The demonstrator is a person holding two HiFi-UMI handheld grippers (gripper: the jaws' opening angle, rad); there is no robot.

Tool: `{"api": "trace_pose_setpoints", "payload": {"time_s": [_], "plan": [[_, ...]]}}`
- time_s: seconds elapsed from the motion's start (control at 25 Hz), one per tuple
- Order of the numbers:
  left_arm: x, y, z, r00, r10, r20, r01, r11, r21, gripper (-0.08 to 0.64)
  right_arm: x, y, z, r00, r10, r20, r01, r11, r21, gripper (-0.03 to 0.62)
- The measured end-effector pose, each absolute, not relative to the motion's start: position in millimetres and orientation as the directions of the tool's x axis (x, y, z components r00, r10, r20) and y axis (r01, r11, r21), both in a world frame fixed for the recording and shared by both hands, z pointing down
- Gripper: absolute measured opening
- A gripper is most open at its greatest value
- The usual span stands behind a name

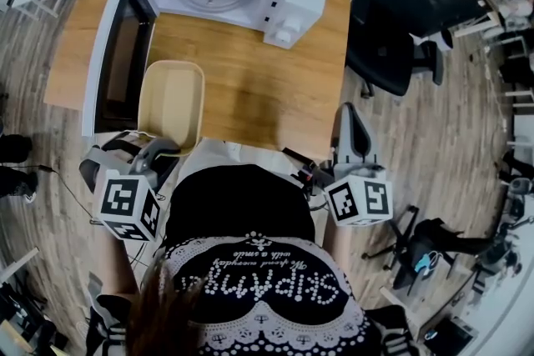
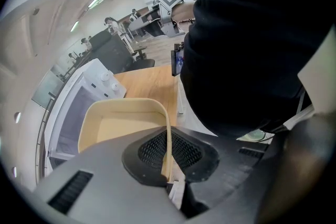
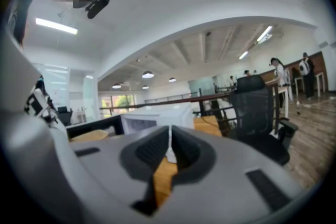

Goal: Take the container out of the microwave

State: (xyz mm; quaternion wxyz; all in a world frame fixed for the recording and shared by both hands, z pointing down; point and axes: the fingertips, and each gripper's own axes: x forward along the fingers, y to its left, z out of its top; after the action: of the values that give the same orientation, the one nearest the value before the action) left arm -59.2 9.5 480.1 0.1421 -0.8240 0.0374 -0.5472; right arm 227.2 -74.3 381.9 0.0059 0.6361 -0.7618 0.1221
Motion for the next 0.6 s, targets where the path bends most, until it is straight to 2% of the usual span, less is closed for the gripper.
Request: {"api": "trace_pose_setpoints", "payload": {"time_s": [0.6], "plan": [[-55.1, 7.7, 489.7, 0.38, -0.195, 0.904, 0.106, -0.962, -0.252, 0.035, 228.1, -81.1, 385.3, -0.201, -0.965, 0.169, -0.969, 0.17, -0.18, 0.036]]}}
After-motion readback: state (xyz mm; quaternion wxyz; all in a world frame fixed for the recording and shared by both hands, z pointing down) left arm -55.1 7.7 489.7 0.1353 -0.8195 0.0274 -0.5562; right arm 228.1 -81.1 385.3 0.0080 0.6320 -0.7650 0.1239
